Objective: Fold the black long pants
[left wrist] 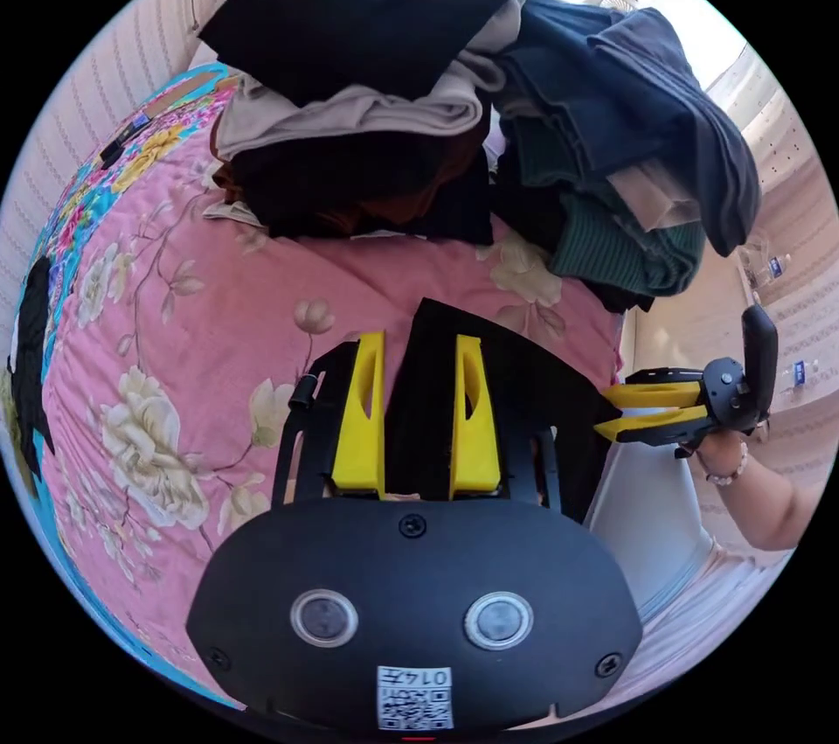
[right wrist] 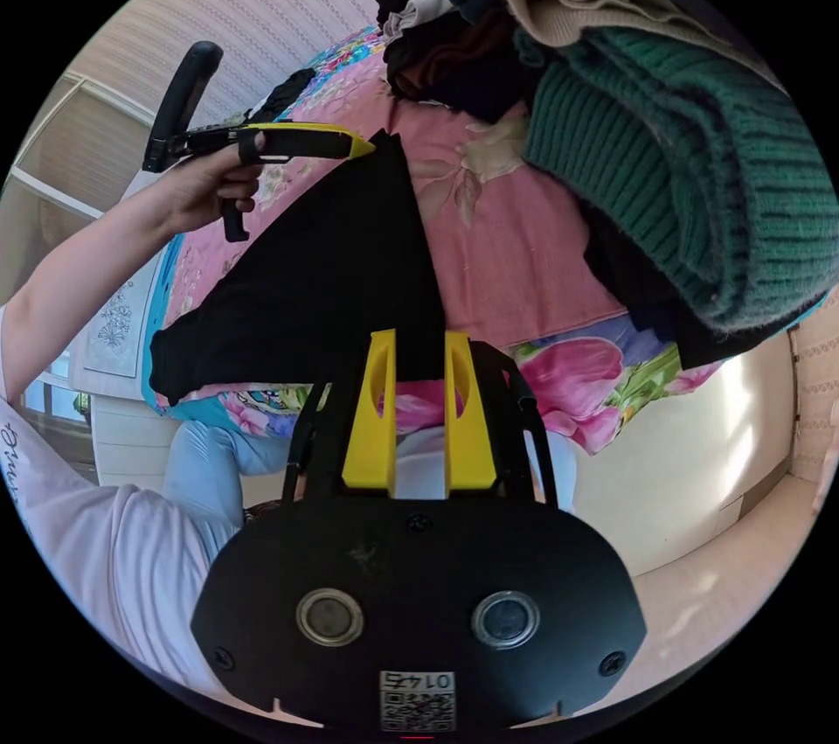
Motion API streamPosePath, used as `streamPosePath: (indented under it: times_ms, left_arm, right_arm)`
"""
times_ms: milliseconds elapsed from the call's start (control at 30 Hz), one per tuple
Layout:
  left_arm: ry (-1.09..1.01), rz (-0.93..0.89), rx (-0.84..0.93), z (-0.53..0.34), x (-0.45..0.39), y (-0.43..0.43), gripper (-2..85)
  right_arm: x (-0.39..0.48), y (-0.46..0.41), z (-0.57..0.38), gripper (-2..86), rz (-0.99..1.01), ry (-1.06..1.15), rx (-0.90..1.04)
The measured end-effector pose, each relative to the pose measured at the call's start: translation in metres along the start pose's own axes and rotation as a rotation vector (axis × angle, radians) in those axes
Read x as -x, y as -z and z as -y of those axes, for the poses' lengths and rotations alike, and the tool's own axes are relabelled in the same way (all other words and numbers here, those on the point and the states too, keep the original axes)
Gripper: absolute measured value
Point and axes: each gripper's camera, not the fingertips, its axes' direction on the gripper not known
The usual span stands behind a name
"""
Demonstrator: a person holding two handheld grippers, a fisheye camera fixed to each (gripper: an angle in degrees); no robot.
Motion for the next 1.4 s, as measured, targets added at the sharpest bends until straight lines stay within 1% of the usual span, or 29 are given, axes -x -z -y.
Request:
streamPosePath:
  times_ms: [100,167,233,333,400,467,533,600,667,700,767,800,867,900,967,1000,1067,1100,1167,1200,1267,1300,1367,1400]
  left_arm:
    - [-0.009,-0.083,0.018,0.001,0.009,-0.003,5.8]
    - [0.037,-0.138,0.013,0.001,0.019,0.004,0.4]
    - [0.037,-0.151,0.006,0.001,0.022,0.012,-0.4]
    - [0.0,-0.155,-0.022,0.006,0.018,0.029,-0.9]
    - [-0.026,-0.16,-0.073,0.012,0.011,0.042,-0.9]
    - [-0.039,-0.223,-0.173,0.02,0.001,0.065,-1.0]
    - [-0.075,-0.259,-0.246,0.018,-0.006,0.088,-1.0]
    - [-0.118,-0.25,-0.298,0.002,-0.008,0.111,-1.0]
    - [-0.118,-0.246,-0.349,-0.041,0.004,0.137,-1.0]
    - [-0.109,-0.245,-0.359,-0.055,0.009,0.142,-1.0]
    - [-0.036,-0.232,-0.381,-0.116,0.031,0.161,-1.0]
    - [-0.012,-0.226,-0.383,-0.132,0.037,0.165,-1.0]
    - [0.083,-0.174,-0.398,-0.198,0.061,0.184,-1.0]
    - [0.106,-0.162,-0.406,-0.215,0.067,0.189,-1.0]
    - [0.217,-0.136,-0.435,-0.288,0.091,0.209,-1.0]
    - [0.246,-0.134,-0.446,-0.306,0.097,0.213,-1.0]
    - [0.349,-0.11,-0.484,-0.382,0.118,0.231,-1.0]
    - [0.37,-0.097,-0.493,-0.401,0.122,0.236,-1.0]
    - [0.459,-0.039,-0.52,-0.478,0.138,0.254,-1.0]
    - [0.484,-0.025,-0.528,-0.497,0.142,0.258,-1.0]
    - [0.583,0.016,-0.553,-0.574,0.162,0.274,-1.0]
    - [0.605,0.025,-0.558,-0.591,0.167,0.278,-0.9]
    - [0.704,0.081,-0.559,-0.663,0.186,0.29,-0.9]
    - [0.734,0.106,-0.559,-0.681,0.191,0.293,-0.8]
  right_arm:
    - [-0.002,0.0,0.001,6.9,0.006,0.031,0.015]
    - [-0.007,0.006,-0.001,3.8,0.051,0.054,0.003]
    - [-0.011,0.014,-0.005,2.5,0.081,0.062,-0.02]
    - [-0.018,0.041,-0.015,1.5,0.128,0.055,-0.123]
    - [-0.023,0.062,-0.021,1.2,0.139,0.04,-0.19]
    - [-0.026,0.096,-0.028,1.0,0.084,0.025,-0.282]
    - [-0.024,0.123,-0.033,0.9,0.075,0.039,-0.355]
    - [-0.018,0.144,-0.037,0.8,0.133,0.088,-0.399]
    - [0.004,0.155,-0.038,0.8,0.245,0.186,-0.405]
    - [0.012,0.154,-0.037,0.8,0.267,0.215,-0.398]
    - [0.053,0.145,-0.031,0.8,0.343,0.329,-0.355]
    - [0.065,0.141,-0.029,0.8,0.365,0.359,-0.344]
    - [0.119,0.119,-0.017,0.8,0.48,0.458,-0.296]
    - [0.134,0.113,-0.014,0.8,0.512,0.481,-0.281]
    - [0.205,0.079,-0.001,0.8,0.609,0.58,-0.174]
    - [0.225,0.07,0.002,0.8,0.62,0.61,-0.145]
    - [0.309,0.037,0.004,0.8,0.629,0.749,-0.048]
    - [0.331,0.029,0.004,0.8,0.626,0.787,-0.029]
    - [0.413,-0.001,0.002,0.8,0.617,0.929,0.03]
    - [0.434,-0.009,0.002,0.9,0.615,0.959,0.046]
    - [0.514,-0.041,0.002,0.9,0.626,1.058,0.101]
    - [0.534,-0.049,0.002,1.0,0.633,1.08,0.115]
    - [0.617,-0.082,0.0,1.1,0.636,1.163,0.168]
    - [0.638,-0.091,-0.002,1.1,0.626,1.183,0.177]
